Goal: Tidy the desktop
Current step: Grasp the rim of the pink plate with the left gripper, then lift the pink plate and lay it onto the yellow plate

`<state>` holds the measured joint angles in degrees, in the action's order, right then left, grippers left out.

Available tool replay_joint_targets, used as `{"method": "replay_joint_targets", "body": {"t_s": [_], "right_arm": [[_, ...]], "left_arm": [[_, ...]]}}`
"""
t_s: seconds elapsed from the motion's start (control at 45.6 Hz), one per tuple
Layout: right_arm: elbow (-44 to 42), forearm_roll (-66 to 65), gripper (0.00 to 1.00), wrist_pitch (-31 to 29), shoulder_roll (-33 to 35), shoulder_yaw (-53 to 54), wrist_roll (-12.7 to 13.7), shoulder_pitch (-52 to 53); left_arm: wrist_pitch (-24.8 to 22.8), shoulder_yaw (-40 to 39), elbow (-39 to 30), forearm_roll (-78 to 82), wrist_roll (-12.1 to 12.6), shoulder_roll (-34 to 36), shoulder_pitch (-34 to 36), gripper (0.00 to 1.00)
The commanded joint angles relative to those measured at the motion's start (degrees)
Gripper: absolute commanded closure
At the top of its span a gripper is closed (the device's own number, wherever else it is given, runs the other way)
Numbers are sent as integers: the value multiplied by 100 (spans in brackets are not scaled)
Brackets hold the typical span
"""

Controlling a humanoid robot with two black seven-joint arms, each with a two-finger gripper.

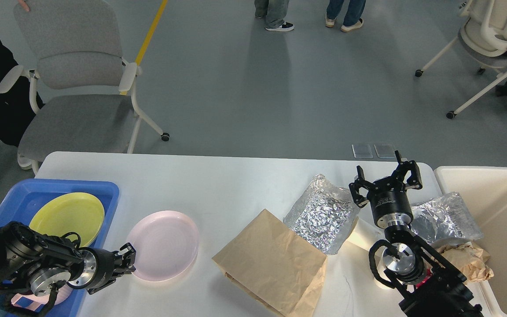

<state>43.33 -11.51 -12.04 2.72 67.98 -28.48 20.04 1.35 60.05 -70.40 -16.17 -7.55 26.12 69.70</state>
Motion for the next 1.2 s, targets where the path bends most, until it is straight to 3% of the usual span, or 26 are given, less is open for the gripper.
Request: {"method": "replay_joint_targets", "body": {"t_s": [0.0, 0.263, 0.35, 0.526, 0.723, 0.92, 1.008, 1.183], "right_arm": [[0, 0, 0, 0, 0, 4, 0, 0], [0, 0, 0, 0, 0, 4, 0, 0], [0, 0, 0, 0, 0, 4, 0, 0], [-9, 0, 0, 0, 0, 4, 0, 9], [-17, 0, 0, 0, 0, -4, 0, 9], [-17, 0, 0, 0, 0, 4, 0, 9], [-17, 0, 0, 0, 0, 4, 0, 9], [-9, 0, 0, 0, 0, -4, 0, 0]], "left_arm": [[-3, -2, -9, 0, -1, 7, 26, 100], [-38, 68, -105, 27, 17, 51, 149, 100], [-345, 252, -324, 27, 149, 130, 500, 100], [-768, 955, -1132, 18, 140, 543, 1826, 100], [-978, 2071, -2152, -44, 149, 640, 3944, 100], [-2419, 3205, -2645, -87, 123, 561, 6203, 100], [-2771, 3443, -2628, -167, 96, 552, 6565, 100], [-2956, 3592, -2242, -114, 79, 710, 6364, 100]]}}
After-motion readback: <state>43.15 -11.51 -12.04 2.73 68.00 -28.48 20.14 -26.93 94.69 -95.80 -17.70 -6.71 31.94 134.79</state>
